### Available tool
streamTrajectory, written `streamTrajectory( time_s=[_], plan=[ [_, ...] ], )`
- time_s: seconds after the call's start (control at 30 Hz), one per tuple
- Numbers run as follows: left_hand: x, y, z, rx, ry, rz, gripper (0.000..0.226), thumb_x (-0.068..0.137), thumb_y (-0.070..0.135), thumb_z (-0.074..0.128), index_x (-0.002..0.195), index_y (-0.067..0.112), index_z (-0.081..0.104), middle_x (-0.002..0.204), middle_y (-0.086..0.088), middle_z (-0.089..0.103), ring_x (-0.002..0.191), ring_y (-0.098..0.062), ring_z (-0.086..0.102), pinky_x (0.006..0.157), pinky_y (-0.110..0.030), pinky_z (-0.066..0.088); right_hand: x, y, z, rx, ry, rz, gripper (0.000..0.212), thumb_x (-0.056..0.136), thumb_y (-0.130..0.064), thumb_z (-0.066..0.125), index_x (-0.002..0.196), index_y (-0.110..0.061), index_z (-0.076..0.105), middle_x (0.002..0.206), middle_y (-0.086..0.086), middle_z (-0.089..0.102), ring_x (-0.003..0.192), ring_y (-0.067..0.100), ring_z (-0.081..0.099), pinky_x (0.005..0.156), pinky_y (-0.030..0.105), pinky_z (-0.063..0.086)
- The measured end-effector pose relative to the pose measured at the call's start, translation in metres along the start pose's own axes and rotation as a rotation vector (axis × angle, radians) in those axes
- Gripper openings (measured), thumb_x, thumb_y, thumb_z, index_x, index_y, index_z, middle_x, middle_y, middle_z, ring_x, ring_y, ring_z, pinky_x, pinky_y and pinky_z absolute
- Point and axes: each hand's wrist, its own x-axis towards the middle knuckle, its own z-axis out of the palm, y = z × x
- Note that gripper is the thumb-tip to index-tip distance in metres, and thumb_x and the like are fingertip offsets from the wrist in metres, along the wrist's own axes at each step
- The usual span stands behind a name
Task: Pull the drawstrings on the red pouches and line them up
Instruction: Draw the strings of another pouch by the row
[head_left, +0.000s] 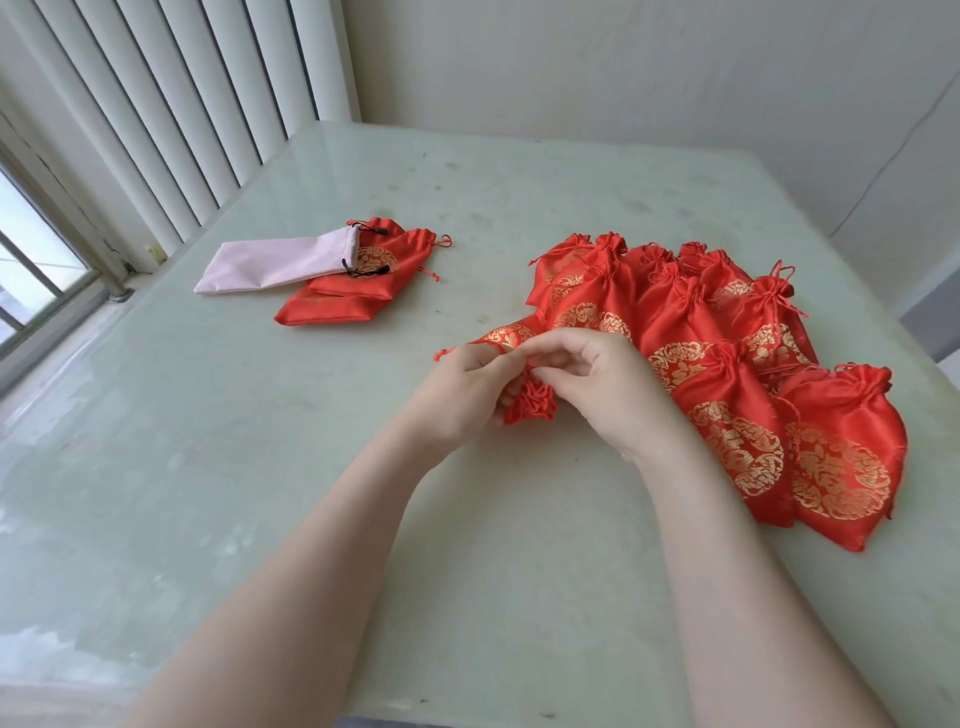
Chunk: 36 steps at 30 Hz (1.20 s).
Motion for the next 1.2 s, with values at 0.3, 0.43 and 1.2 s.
streamTrajectory(
  time_s=[0.3, 0.43, 1.2],
  plan=[
    [0.002, -0.003, 0.001, 0.019, 0.045, -0.019, 0.037, 0.095, 0.025, 0.048, 0.061, 0.016, 0.06, 0.059, 0.004, 0.059, 0.048, -0.009, 0.049, 0.049, -0.016, 0.038, -0.002, -0.009, -0.002, -0.223, 0.192, -0.106, 0.014, 0.088, -0.016, 0.061, 0.073, -0.017, 0.061, 0.056, -0.016, 0.053, 0.056, -0.005, 0.049, 0.056, 0.009, 0.036],
    [0.001, 0.0, -0.004, -0.124, 0.04, -0.044, 0.034, 0.095, 0.022, 0.051, 0.062, 0.017, 0.061, 0.064, 0.002, 0.062, 0.054, -0.01, 0.049, 0.056, -0.022, 0.038, -0.004, -0.012, -0.003, -0.015, 0.029, -0.024, 0.014, 0.088, -0.014, 0.06, 0.075, -0.011, 0.064, 0.046, -0.014, 0.052, 0.045, 0.001, 0.044, 0.051, 0.013, 0.036],
    [-0.002, 0.002, -0.015, 0.176, -0.042, 0.206, 0.016, 0.085, 0.016, 0.065, 0.07, 0.011, 0.064, 0.06, -0.008, 0.063, 0.057, -0.009, 0.05, 0.055, -0.02, 0.038, -0.003, -0.008, -0.012, -0.343, 0.067, -0.143, 0.011, 0.079, -0.011, 0.068, 0.085, -0.02, 0.071, 0.074, -0.015, 0.053, 0.058, 0.009, 0.048, 0.06, 0.007, 0.036]
  ],
)
